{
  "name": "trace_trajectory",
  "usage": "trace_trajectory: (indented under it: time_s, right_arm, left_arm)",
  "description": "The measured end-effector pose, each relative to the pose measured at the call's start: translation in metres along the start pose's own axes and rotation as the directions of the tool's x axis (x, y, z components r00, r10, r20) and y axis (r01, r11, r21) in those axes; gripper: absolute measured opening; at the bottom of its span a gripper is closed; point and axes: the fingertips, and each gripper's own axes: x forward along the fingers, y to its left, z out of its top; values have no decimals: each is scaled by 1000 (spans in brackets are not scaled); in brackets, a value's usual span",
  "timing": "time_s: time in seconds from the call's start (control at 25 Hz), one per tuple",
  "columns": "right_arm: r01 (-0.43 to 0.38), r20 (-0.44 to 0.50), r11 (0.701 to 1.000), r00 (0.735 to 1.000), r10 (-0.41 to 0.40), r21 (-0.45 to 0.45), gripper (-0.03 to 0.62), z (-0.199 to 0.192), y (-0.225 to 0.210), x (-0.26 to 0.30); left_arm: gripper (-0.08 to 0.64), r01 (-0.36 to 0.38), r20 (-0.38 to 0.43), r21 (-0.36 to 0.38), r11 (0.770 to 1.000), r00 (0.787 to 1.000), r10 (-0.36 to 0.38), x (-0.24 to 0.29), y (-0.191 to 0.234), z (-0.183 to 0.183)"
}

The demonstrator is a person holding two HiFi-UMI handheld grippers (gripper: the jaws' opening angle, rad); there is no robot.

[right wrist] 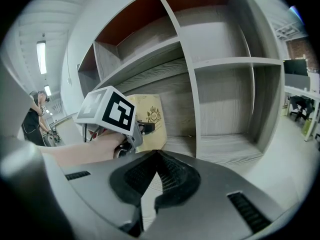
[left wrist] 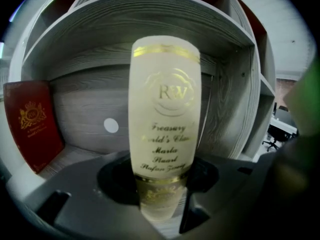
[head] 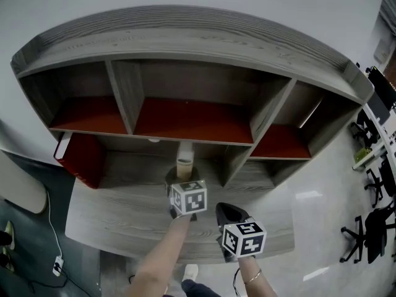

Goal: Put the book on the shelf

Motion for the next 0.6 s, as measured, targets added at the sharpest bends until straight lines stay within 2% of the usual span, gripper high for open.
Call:
trace_trajectory:
  time_s: [0.4,0.6]
  right_arm:
    - [10,-17,1000,1000,-10,8,9,-1,-7,6]
    - [13,-27,1000,1000,-13,9,9,-2,-8,9]
  left_arm:
    - [222,6,-41,-2,1000,999,-6,20,3,-11]
    - [224,24,-31,-2,1000,999,-24,21,3,-10]
